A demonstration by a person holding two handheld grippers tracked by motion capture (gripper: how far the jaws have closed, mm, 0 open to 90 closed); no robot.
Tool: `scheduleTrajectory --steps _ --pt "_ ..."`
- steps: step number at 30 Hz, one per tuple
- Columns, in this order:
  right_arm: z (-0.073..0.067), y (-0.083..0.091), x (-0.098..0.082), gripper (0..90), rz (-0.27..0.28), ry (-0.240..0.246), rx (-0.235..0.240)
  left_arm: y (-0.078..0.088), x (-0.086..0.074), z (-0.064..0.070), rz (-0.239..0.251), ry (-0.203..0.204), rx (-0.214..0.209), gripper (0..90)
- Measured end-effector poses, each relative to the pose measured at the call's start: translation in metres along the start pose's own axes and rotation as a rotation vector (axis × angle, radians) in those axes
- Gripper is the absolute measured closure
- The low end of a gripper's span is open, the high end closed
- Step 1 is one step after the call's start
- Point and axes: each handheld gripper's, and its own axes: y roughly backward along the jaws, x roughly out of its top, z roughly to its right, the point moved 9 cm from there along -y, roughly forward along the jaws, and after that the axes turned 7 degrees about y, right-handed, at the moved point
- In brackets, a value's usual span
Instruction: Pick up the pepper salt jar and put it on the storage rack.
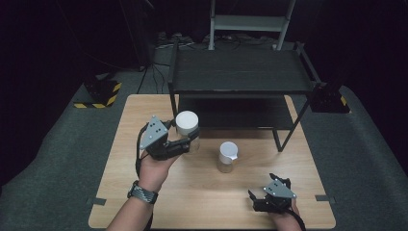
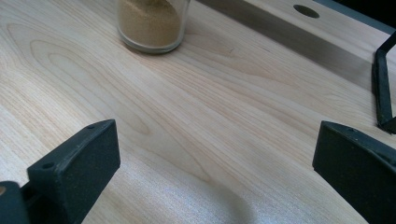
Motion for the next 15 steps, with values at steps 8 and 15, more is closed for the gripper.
scheduleTrajectory --steps 8,15 --pt "0.000 0.000 0.000 0.0 0.001 -0.001 -0.001 -0.003 0.020 0.001 0.023 -0.012 0.002 33.7" --pt "0.000 0.000 0.000 0.0 0.002 -0.002 -0.001 -0.009 0.039 -0.002 0.040 -0.004 0.000 33.7"
